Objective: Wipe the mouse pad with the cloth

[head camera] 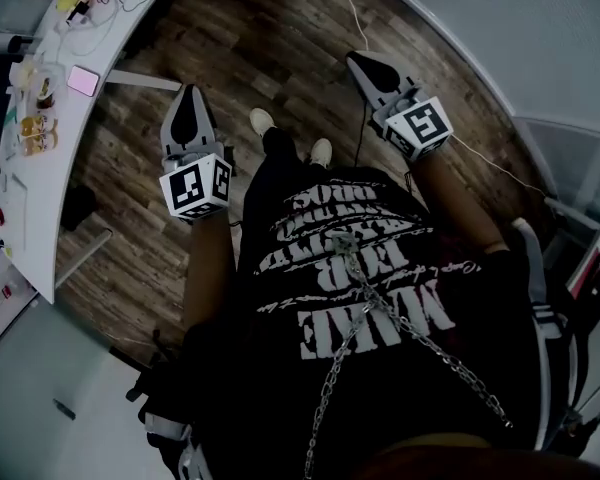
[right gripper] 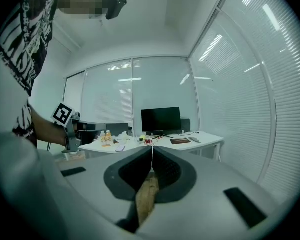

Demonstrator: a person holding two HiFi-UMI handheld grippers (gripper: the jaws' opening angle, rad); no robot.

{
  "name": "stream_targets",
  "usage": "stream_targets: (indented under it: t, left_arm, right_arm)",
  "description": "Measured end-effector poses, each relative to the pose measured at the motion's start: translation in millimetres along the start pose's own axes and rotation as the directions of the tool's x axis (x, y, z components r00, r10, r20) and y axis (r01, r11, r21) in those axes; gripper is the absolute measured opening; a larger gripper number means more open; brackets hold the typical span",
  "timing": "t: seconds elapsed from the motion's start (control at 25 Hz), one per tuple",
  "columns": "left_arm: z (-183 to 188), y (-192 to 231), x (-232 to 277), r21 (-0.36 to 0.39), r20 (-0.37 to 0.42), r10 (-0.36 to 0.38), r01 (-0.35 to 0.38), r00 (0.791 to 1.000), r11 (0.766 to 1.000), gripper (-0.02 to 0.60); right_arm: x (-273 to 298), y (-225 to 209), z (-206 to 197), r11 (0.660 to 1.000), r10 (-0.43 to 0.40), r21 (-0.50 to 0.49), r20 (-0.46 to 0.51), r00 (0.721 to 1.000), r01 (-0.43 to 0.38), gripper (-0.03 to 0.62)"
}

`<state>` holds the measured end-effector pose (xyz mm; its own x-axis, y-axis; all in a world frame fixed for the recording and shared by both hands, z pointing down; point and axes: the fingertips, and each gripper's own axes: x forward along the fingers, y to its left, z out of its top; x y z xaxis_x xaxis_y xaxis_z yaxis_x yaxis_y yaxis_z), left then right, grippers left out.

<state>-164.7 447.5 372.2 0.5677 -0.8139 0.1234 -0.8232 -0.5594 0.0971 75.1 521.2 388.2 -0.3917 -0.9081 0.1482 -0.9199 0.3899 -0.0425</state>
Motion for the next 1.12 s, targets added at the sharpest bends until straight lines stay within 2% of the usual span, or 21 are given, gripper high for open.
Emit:
stream_targets:
  t: [0.2,0.36,0.76,1.12]
  left_arm:
    - [-13.3,24.9,35.3,-0.019,-0.034,-0.015,0.015,0.999,1.000,0.000]
    - [-13.0,52.8,70.1,-0.029,-0.037,-0.032,0.031,0.999,0.999,0.000]
    - [-9.7,92.1,146.2,-0.055,-0.040,-0.076,0.074,0.996,0.996,0.000]
    - [8.2,128.8,171.5,-0.066,-0.013,-0.091,0.090,0.996,0.994,0.000]
  right_arm:
    - [42.8,-6.4,-4.6,1.000,0.007,0.030,-0.046,0.999,-0.005,0.002]
    - [83.0,-21.0,3.7,0.998,-0.029,0.052,-0.049,0.998,0.032,0.000]
    - [158.7,-52.6,22.3,0.995,-0.093,0.029,-0.056,0.994,0.094,0.000]
    - [192.6,-58.0,33.0,0.992,-0.116,0.036,-0.074,0.990,0.119,0.000]
